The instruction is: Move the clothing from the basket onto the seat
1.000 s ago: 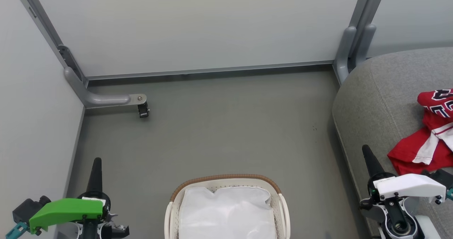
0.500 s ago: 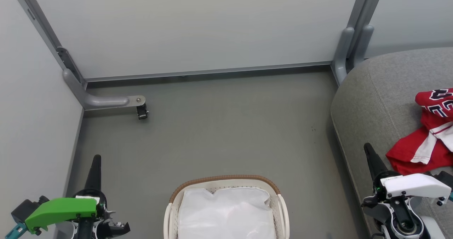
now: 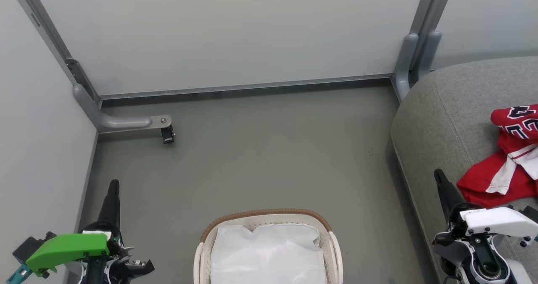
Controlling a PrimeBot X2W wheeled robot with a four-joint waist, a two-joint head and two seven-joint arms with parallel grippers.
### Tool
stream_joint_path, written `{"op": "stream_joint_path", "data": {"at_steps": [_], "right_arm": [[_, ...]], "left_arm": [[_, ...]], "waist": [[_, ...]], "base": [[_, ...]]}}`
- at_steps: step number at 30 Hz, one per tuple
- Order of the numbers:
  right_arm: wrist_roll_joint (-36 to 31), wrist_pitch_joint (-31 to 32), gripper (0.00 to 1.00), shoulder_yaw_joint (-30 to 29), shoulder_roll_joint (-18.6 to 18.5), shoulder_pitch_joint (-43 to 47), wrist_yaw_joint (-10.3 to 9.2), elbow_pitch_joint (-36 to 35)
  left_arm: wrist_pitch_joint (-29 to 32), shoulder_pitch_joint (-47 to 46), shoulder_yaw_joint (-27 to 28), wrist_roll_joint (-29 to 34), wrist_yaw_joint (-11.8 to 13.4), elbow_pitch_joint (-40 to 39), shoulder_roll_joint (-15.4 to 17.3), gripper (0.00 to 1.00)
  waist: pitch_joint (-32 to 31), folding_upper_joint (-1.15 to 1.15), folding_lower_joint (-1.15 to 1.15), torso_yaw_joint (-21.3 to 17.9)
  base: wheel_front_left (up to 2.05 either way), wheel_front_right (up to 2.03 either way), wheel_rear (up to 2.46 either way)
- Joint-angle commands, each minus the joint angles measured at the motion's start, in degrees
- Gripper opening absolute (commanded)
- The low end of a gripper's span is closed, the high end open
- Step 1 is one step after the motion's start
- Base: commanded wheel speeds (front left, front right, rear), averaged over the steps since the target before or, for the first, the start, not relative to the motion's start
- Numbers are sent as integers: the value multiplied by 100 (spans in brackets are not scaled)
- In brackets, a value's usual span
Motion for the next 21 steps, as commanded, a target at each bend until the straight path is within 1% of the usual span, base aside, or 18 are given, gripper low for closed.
{"op": "stream_joint_path", "data": {"at_steps": [1,13,21], "right_arm": [[133,47,0,-33,-34,61,-3,-55],[567,166,0,-88,-36,99,-4,-132],[588,168,0,-89,-37,105,-4,-134]], "left_arm": [[39,-103,30,-141,-18,-44,39,0],[157,-105,52,-601,-20,-113,41,0],[172,-95,51,-603,-20,-111,42,0]], "waist": [[-3,0,0,-4],[-26,0,0,-31],[-28,0,0,-33]], "base": [[0,0,0],[0,0,0],[0,0,0]]}}
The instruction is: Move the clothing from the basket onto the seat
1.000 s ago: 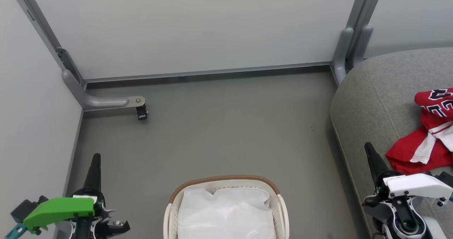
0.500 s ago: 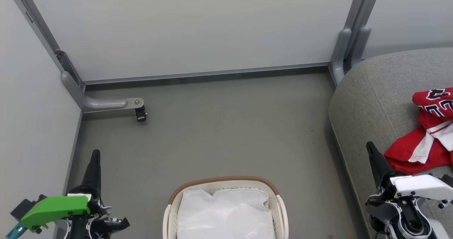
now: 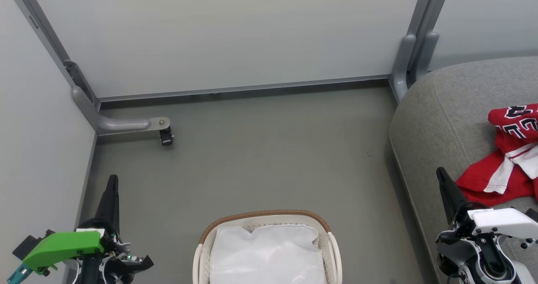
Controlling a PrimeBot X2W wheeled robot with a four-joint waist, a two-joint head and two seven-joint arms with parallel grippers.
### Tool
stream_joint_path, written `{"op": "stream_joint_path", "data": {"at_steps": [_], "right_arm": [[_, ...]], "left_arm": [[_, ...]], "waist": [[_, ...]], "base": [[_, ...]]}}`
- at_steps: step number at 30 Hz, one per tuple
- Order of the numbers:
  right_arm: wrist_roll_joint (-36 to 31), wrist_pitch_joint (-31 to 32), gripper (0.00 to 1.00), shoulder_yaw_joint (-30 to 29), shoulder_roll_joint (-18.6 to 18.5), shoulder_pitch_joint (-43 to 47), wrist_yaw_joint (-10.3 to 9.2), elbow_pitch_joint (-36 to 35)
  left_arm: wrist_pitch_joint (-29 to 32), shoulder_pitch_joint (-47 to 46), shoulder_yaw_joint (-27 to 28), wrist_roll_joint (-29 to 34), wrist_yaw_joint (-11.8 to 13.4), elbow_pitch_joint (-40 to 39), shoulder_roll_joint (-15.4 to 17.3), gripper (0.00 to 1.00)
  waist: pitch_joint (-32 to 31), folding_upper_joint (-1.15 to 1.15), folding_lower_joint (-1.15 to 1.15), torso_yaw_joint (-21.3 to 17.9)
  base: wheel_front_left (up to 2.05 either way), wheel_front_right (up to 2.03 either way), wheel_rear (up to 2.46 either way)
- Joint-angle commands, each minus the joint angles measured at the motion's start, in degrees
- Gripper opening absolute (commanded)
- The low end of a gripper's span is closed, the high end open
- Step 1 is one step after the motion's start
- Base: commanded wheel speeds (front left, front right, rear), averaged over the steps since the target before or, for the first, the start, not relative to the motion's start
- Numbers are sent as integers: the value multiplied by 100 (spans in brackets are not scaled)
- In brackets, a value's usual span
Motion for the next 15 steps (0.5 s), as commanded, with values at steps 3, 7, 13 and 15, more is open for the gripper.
{"op": "stream_joint_path", "data": {"at_steps": [3,7,13,15], "right_arm": [[25,18,0,-12,-34,62,-4,-20],[24,18,0,-12,-34,62,-4,-20],[24,18,0,-12,-34,62,-4,-20],[24,18,0,-12,-34,62,-4,-20]], "left_arm": [[22,-60,16,-18,-20,-8,39,0],[22,-60,16,-18,-20,-8,39,0],[21,-60,16,-18,-20,-8,39,0],[21,-60,16,-18,-20,-8,39,0]], "waist": [[0,0,0,0],[0,0,0,0],[0,0,0,0],[0,0,0,0]], "base": [[0,0,0],[0,0,0],[0,0,0],[0,0,0]]}}
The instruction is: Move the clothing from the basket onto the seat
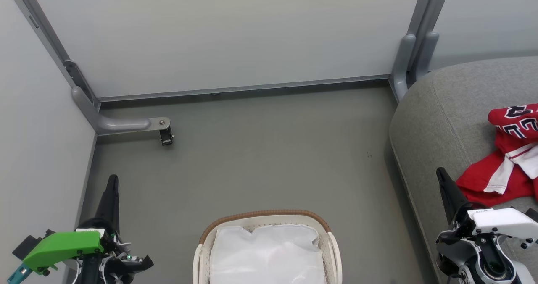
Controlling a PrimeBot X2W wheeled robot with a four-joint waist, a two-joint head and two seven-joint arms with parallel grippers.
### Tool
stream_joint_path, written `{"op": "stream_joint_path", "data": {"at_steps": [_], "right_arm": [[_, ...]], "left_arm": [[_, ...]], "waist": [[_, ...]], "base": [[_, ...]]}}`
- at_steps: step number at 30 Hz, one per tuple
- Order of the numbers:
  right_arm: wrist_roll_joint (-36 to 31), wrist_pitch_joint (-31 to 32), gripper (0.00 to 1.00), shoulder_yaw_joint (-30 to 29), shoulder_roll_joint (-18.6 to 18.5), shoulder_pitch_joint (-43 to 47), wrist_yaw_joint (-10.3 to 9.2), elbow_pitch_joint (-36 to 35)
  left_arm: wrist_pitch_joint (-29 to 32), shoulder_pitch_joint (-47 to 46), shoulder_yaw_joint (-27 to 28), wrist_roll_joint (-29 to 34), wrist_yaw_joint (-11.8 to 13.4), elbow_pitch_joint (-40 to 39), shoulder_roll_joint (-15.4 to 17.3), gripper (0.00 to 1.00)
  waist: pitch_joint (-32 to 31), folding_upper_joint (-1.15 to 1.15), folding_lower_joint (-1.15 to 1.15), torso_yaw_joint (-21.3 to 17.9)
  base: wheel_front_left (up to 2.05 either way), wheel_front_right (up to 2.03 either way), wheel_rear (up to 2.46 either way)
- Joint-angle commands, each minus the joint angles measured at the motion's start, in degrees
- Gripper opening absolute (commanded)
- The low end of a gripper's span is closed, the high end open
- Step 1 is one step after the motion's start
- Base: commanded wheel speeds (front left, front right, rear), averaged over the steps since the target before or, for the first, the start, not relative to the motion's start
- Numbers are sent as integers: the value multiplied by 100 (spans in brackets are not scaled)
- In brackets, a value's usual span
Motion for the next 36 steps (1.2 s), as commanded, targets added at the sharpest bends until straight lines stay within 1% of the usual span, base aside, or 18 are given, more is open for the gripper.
{"op": "stream_joint_path", "data": {"at_steps": [1,36], "right_arm": [[23,18,0,-12,-34,62,-4,-19],[24,17,0,-11,-34,62,-4,-19]], "left_arm": [[21,-60,16,-18,-20,-8,39,0],[20,-60,14,-19,-20,-9,39,0]], "waist": [[0,0,0,0],[0,0,0,0]], "base": [[0,0,0],[0,0,0]]}}
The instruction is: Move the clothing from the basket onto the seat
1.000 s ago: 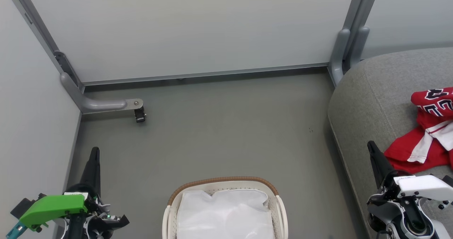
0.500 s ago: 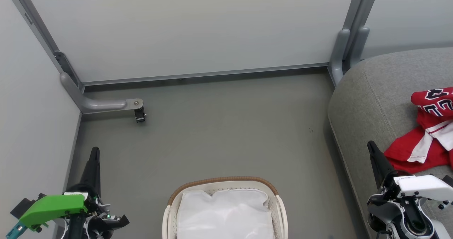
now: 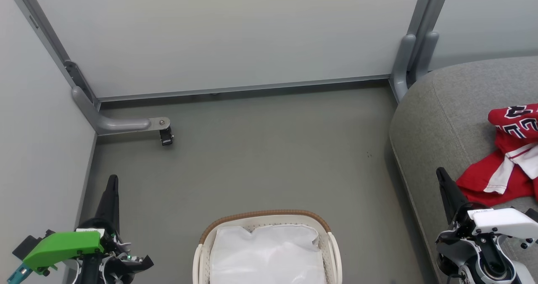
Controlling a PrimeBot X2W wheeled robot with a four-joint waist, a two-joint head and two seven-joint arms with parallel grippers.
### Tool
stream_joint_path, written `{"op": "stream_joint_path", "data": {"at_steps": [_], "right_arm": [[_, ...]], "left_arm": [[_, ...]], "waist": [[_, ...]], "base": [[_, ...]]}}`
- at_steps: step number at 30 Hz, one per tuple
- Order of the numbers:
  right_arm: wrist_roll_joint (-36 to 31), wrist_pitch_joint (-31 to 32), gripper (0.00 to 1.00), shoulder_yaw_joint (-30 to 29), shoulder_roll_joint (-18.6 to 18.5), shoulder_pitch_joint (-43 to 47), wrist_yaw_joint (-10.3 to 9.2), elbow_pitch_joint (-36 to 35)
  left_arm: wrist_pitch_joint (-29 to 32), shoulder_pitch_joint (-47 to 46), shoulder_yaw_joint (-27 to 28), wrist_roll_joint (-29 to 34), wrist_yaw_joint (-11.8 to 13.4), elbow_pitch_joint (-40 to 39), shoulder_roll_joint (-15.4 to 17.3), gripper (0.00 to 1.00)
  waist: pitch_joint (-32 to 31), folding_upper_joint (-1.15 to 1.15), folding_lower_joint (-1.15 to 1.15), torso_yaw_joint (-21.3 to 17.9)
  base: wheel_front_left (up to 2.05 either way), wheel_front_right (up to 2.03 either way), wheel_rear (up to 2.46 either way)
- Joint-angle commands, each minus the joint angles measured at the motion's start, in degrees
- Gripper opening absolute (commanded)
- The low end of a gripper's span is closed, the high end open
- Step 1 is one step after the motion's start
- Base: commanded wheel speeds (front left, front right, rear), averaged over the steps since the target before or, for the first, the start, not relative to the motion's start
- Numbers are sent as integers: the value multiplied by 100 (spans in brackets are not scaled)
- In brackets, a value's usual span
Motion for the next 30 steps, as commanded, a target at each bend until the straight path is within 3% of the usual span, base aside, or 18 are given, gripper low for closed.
{"op": "stream_joint_path", "data": {"at_steps": [1,30], "right_arm": [[24,17,0,-11,-34,62,-4,-19],[24,16,0,-10,-34,62,-4,-19]], "left_arm": [[20,-60,14,-19,-20,-9,38,0],[20,-60,14,-20,-21,-9,38,0]], "waist": [[0,0,0,0],[0,0,0,0]], "base": [[0,0,0],[0,0,0]]}}
